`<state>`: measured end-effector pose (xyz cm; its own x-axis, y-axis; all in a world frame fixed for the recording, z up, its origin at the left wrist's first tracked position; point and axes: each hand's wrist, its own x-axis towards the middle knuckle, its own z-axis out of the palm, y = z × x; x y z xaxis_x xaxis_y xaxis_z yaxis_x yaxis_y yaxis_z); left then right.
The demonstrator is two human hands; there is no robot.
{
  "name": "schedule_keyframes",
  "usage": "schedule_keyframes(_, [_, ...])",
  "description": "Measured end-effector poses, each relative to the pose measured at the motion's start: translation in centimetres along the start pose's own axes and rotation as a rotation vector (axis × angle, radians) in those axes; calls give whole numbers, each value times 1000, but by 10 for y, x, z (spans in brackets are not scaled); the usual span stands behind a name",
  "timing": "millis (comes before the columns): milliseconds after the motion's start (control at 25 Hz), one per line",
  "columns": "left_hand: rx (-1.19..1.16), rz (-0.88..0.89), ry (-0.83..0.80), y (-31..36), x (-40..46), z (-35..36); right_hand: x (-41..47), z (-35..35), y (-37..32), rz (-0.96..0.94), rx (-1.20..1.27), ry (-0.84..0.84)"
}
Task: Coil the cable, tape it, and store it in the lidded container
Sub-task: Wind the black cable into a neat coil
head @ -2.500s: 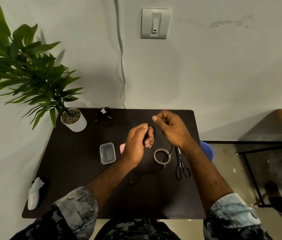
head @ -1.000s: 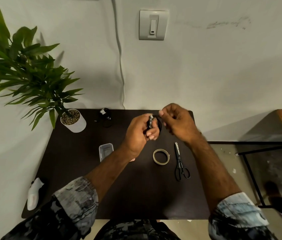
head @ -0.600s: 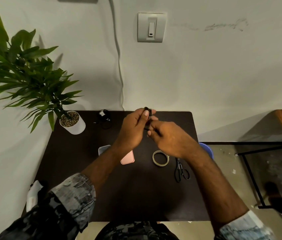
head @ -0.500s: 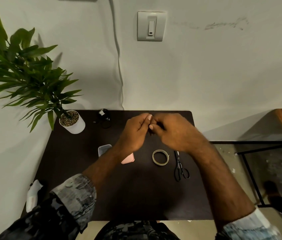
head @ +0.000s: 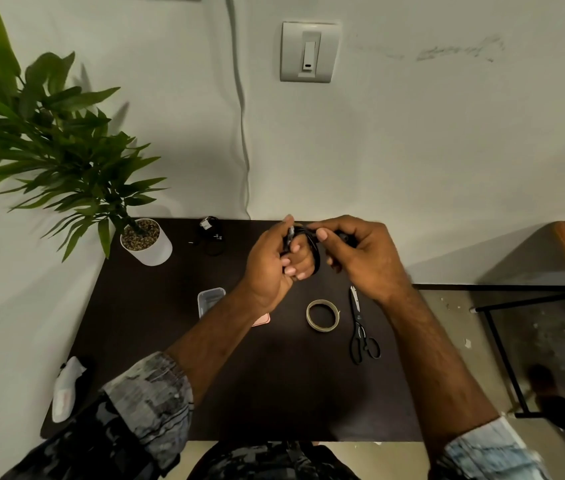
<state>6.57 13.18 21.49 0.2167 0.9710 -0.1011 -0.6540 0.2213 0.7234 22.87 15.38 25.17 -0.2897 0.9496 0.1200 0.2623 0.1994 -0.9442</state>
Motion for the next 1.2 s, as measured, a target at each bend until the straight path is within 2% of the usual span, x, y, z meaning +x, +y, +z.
schedule_keyframes(200, [-224, -5, 138, 4, -2, 6, -11, 24, 10, -64, 56, 35])
schedule_keyframes(360, [-183, 16, 274, -1, -5, 5, -15, 27, 13, -100, -111, 32])
schedule_keyframes(560, [-133, 52, 317, -5, -7, 7, -15, 29, 12, -135, -287, 125])
schedule_keyframes(640, [-28, 77, 404, -8, -8, 10, -15, 28, 14, -140, -411, 77])
schedule_keyframes(760, [253, 153, 624, -17, -12, 20, -16, 30, 17, -130, -629, -28])
schedule_keyframes(840, [434, 244, 731, -28, -15, 24, -17, 33, 21, -138, -628, -40])
schedule_keyframes(960, [634, 337, 812, -38, -18, 19, -19, 37, 24, -128, -461, 20])
schedule_keyframes(1000, [647, 302, 841, -39, -17, 15, -19, 36, 24, -105, -396, 53])
schedule_keyframes(1080, [580, 102, 841, -33, -16, 10, -20, 31, 23, -79, -376, 79])
schedule_keyframes(1160, [578, -50, 763, -25, -15, 4, -18, 22, 23, -90, -578, -2])
schedule_keyframes(1200, [639, -63, 714, -22, -15, -1, -16, 18, 22, -104, -723, -63])
